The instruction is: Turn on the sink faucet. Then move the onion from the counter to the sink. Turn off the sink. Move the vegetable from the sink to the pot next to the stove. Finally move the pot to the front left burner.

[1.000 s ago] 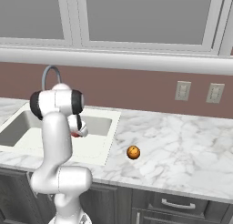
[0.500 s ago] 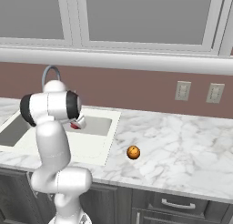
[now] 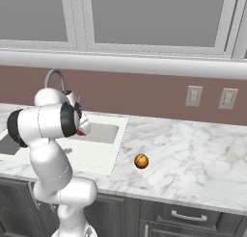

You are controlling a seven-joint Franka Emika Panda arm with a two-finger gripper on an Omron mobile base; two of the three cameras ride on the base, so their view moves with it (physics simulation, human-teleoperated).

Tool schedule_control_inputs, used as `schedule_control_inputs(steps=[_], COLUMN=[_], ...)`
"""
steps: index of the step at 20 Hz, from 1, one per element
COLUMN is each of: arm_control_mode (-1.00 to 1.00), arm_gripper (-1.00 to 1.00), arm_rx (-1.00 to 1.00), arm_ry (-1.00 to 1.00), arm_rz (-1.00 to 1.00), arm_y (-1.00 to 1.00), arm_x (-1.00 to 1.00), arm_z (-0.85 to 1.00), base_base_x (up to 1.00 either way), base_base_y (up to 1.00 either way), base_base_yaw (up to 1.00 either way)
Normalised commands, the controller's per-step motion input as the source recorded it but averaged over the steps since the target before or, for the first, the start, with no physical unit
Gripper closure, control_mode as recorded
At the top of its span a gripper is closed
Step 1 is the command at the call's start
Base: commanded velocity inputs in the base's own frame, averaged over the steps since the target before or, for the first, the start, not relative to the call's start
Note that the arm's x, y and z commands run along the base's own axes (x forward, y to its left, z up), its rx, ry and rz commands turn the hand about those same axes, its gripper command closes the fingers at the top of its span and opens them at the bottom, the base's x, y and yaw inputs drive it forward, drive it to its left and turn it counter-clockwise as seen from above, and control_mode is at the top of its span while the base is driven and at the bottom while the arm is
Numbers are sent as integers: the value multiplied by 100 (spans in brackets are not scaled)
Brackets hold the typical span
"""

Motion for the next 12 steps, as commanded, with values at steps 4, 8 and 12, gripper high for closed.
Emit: schedule_control_inputs(steps=[4,8,12], arm_control_mode=[-100,-100,-100], arm_gripper=[100,100,100], arm_rx=[0,0,0], arm_ry=[6,0,0], arm_rz=[0,0,1], arm_y=[-30,-25,-27], arm_x=[-41,-42,-47], arm_z=[36,45,46], base_base_x=[0,0,0], base_base_y=[0,0,0], base_base_yaw=[0,0,0])
